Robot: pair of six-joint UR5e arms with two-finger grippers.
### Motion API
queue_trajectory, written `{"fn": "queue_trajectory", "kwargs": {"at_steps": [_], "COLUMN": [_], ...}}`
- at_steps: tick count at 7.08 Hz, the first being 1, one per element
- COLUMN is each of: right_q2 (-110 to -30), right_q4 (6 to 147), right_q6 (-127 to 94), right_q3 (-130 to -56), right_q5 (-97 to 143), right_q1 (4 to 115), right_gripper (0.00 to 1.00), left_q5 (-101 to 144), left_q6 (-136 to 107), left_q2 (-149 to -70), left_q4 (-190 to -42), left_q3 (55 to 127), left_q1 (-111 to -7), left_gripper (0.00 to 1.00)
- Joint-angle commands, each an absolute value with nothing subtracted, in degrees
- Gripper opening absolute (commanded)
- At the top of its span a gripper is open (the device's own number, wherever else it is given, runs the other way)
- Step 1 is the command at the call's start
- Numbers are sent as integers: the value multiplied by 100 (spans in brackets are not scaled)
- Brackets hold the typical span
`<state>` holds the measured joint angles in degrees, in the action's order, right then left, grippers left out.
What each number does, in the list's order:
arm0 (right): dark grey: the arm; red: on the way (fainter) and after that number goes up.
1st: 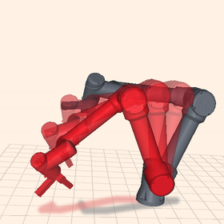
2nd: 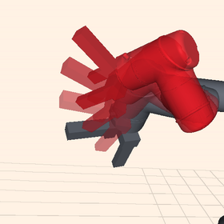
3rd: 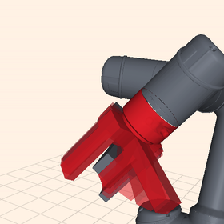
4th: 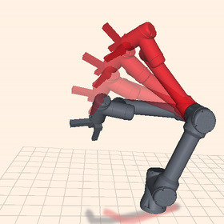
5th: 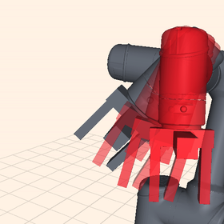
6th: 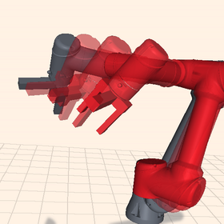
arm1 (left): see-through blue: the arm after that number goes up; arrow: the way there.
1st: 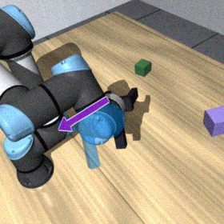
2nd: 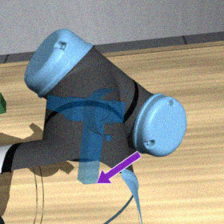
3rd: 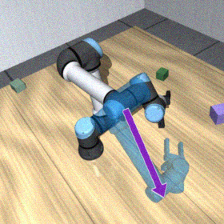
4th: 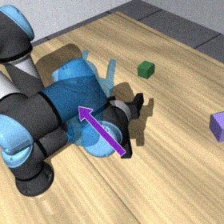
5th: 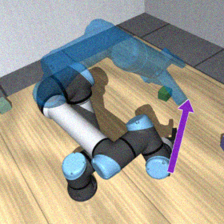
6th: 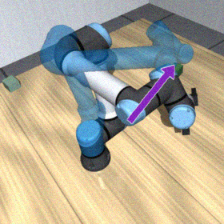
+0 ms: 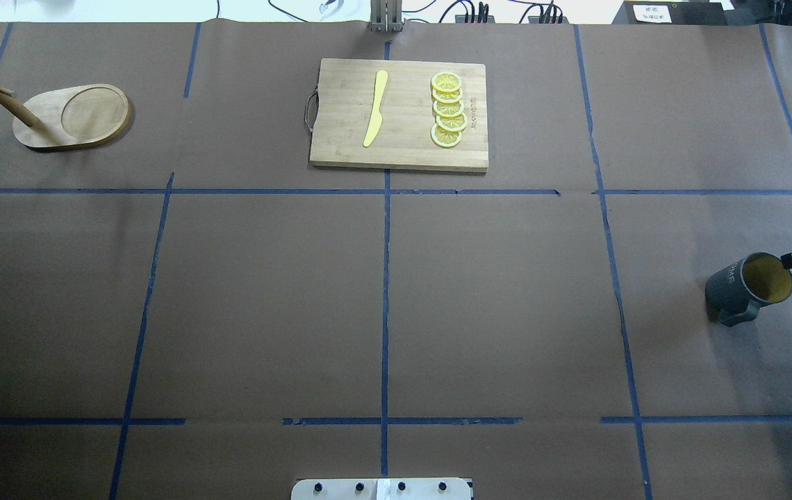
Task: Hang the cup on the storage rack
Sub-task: 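Grasp the teal mug rim with the right gripper and lift it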
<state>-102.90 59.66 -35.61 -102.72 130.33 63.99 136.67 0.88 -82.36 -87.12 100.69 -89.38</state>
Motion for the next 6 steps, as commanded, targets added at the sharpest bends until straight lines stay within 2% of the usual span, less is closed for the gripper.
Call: {"fn": "queue_trajectory", "kwargs": {"at_steps": [1,2,3,4,5,6], "right_q2": [-10318,-10318,-10310,-10310,-10327,-10310], "right_q4": [5915,5915,5915,5924,5924,5924], "right_q6": [-3727,-3735,-3770,-3779,-3779,-3779], "right_q3": [-10266,-10231,-10230,-10230,-10230,-10257], "right_q5": [12630,12630,12630,12578,12525,12533], "right_q1": [6038,5986,5942,5907,5898,5897], "right_gripper": [100,99,81,47,4,0], "left_q5": [13676,13667,13667,13667,13667,13667], "left_q6": [88,79,88,88,79,88], "left_q2": [-8227,-8218,-8209,-8209,-8209,-8209], "left_q4": [-8719,-8710,-8710,-8710,-8710,-8710], "left_q3": [10081,10081,10072,10072,10081,10072], "left_q1": [-8938,-8938,-8938,-8938,-8938,-8938], "left_gripper": [100,100,100,100,100,100]}}
